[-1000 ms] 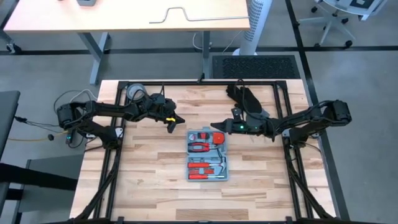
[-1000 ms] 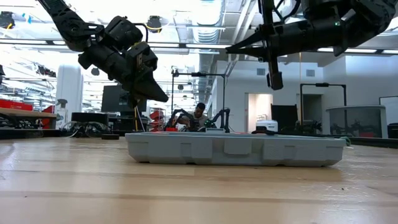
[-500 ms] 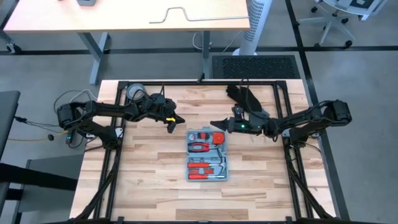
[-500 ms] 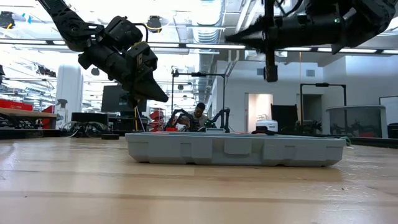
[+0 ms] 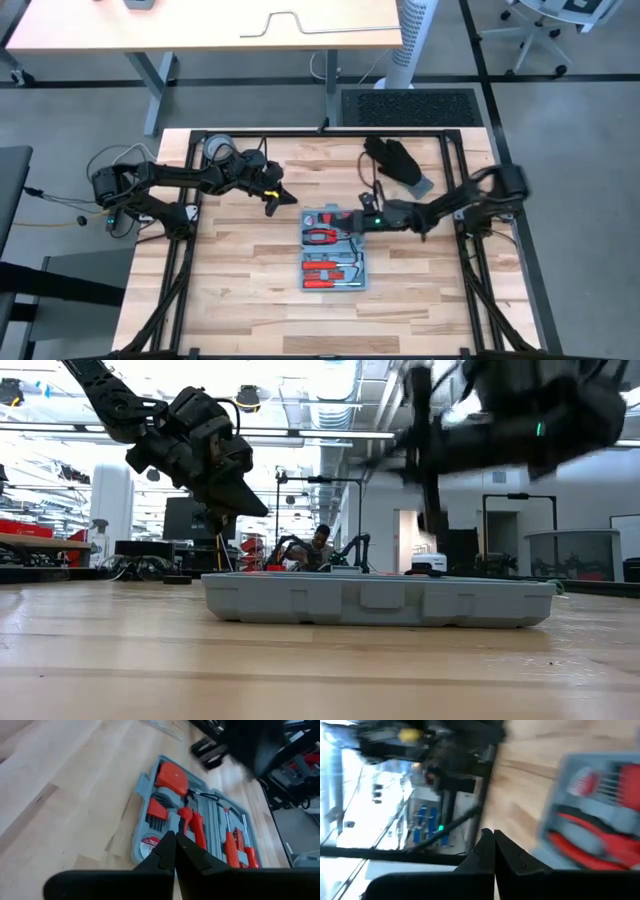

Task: Prefit tool cases
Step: Put the black electrical tape into the gray toolbox

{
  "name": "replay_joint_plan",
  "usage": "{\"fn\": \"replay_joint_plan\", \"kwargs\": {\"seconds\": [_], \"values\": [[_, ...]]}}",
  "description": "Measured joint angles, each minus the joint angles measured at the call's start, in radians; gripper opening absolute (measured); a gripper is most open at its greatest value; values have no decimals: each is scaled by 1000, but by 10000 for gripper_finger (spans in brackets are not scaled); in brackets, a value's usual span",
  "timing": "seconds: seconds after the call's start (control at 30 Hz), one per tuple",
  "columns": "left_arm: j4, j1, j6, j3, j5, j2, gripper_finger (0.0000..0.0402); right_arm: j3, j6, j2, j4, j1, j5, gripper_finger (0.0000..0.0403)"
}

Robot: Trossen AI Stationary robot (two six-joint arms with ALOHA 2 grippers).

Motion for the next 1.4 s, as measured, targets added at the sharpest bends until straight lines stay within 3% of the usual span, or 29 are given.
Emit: {"fn": "replay_joint_plan", "kwargs": {"seconds": [0.07, 0.17, 0.23, 0.37, 0.5, 0.87, 1.4], "values": [[-1, 1, 0, 0, 2, 0, 0, -2, 20, 88, 128, -5, 4, 0], [-3, 1, -1, 0, 2, 0, 0, 5, 18, 198, 463, -23, 24, 0], [-12, 1, -1, 0, 2, 0, 0, 14, 20, 262, 532, -32, 29, 0], [-32, 1, -2, 0, 2, 0, 0, 37, 91, 323, 448, -29, 32, 0], [-53, 1, 3, 0, 1, 0, 0, 57, 55, 353, 541, -19, 56, 0], [-47, 1, 19, -1, -1, 0, 0, 82, -91, 179, 473, -5, 58, 0], [-46, 1, 23, -1, -3, 0, 0, 83, -93, 168, 451, -5, 78, 0]]}}
